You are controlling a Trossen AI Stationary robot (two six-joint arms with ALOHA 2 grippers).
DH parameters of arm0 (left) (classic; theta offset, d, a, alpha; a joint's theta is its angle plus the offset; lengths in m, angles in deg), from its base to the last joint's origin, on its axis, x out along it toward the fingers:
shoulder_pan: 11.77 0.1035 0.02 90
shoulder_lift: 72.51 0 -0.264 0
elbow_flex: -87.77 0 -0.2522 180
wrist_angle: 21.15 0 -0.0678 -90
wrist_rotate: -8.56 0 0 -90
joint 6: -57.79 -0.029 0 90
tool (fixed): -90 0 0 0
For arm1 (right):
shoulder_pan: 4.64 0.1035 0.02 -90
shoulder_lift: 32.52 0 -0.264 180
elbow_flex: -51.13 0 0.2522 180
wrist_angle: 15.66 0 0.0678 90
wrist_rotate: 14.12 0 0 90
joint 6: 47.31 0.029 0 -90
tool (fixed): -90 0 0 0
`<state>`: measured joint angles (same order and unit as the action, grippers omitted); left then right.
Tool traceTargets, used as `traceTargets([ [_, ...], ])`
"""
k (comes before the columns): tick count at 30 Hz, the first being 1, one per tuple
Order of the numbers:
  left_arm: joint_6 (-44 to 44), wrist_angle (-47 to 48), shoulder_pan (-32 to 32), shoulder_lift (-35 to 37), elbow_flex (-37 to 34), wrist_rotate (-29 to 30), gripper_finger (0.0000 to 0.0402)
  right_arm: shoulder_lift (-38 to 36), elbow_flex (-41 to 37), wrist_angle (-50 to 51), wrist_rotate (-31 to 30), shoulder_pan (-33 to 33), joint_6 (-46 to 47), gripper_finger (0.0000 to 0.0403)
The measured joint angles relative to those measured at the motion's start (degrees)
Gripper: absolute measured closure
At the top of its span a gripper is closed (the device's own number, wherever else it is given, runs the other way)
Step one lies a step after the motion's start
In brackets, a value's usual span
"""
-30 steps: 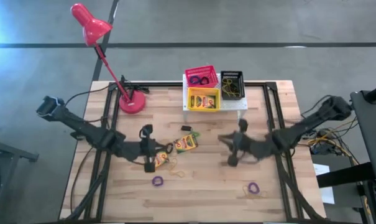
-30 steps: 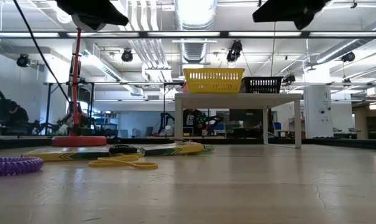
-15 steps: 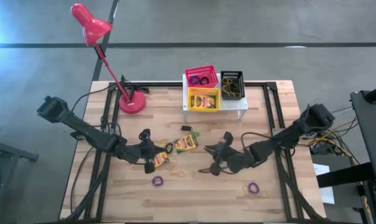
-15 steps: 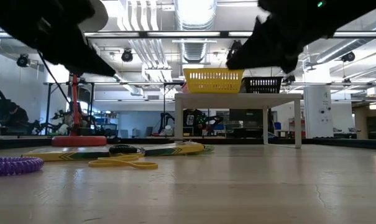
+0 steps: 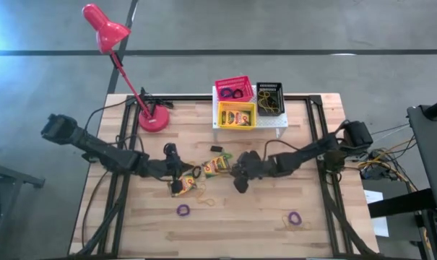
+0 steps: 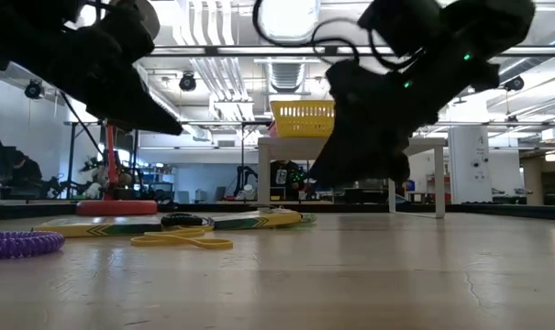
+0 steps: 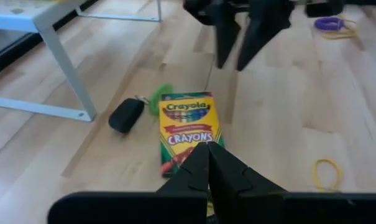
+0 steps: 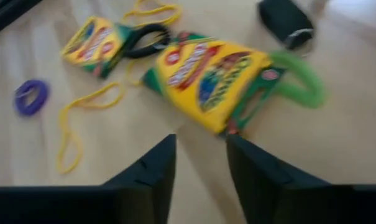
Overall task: Pick & Place Office Desk Supplies
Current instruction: Put the crayon box into the yellow bin on the shelf
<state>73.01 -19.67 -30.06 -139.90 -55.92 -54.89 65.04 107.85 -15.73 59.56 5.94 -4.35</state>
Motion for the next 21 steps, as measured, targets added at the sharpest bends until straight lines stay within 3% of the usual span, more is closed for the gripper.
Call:
traceTargets([
  [10,-5.12,0.70,4.43,0.00,-0.48,-5.82,0.0398,0.65,-0.02,-0.54,4.28,-3.79,0.58,0.0160],
  [16,-9.45,0.68,8.66,-0.06,-0.48,-8.48,0.0398,2.23,-0.16,-1.53,2.01,-4.13,4.68,0.0137],
  [21,-13.59,-1.70,12.34,-2.53,-0.45,-14.26,0.0398,6.26,-0.28,-6.82,1.89,-5.38,8.01,0.0137],
])
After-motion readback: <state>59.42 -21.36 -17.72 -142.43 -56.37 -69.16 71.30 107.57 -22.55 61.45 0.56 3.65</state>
